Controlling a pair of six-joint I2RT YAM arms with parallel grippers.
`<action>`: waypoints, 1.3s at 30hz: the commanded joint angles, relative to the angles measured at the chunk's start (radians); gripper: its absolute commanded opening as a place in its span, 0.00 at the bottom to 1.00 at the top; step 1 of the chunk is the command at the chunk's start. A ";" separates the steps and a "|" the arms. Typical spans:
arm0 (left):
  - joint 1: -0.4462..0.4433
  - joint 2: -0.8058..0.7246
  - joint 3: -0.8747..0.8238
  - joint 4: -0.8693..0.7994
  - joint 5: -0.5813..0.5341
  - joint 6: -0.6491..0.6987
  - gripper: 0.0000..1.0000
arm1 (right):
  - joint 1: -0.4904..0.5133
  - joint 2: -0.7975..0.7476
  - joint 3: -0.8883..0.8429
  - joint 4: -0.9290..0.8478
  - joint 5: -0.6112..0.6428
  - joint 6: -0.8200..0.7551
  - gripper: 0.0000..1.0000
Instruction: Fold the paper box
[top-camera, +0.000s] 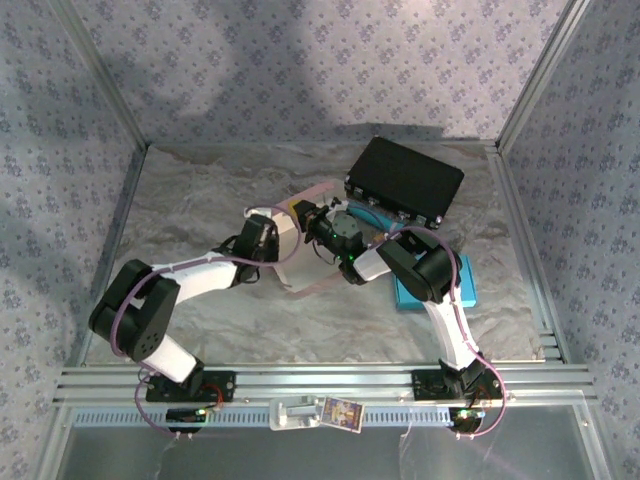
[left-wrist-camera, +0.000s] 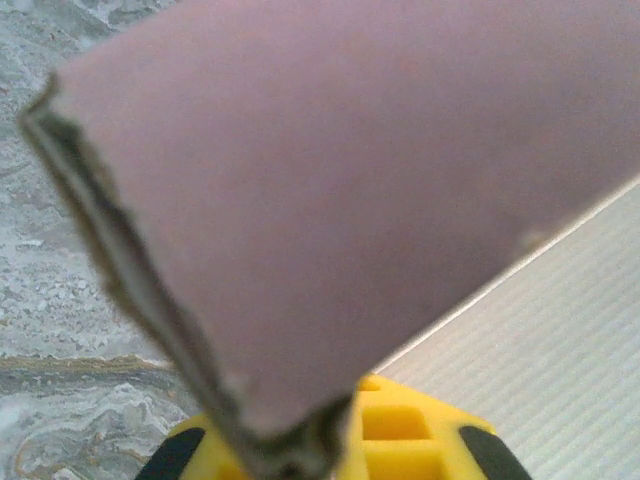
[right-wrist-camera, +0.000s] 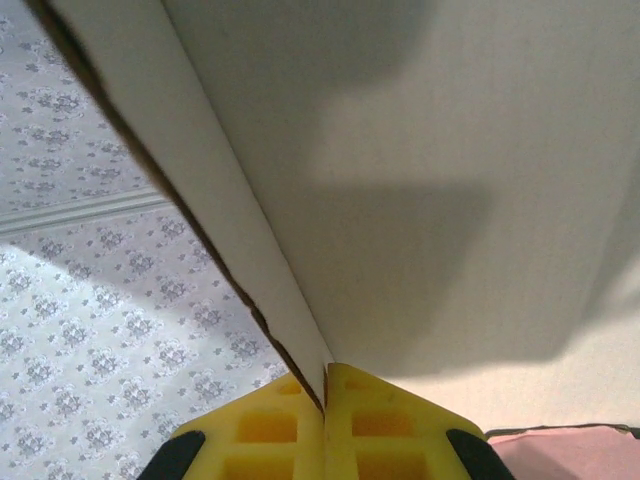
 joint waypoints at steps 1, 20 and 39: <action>-0.018 0.038 0.047 0.005 0.026 -0.016 0.14 | 0.029 -0.015 0.012 -0.050 -0.071 0.024 0.00; -0.007 0.087 0.120 -0.077 -0.062 -0.088 0.00 | 0.020 -0.019 0.030 -0.088 -0.065 0.047 0.00; 0.270 0.011 0.423 -0.769 0.489 -0.029 0.00 | -0.164 -0.541 0.383 -1.550 -0.169 -0.589 0.69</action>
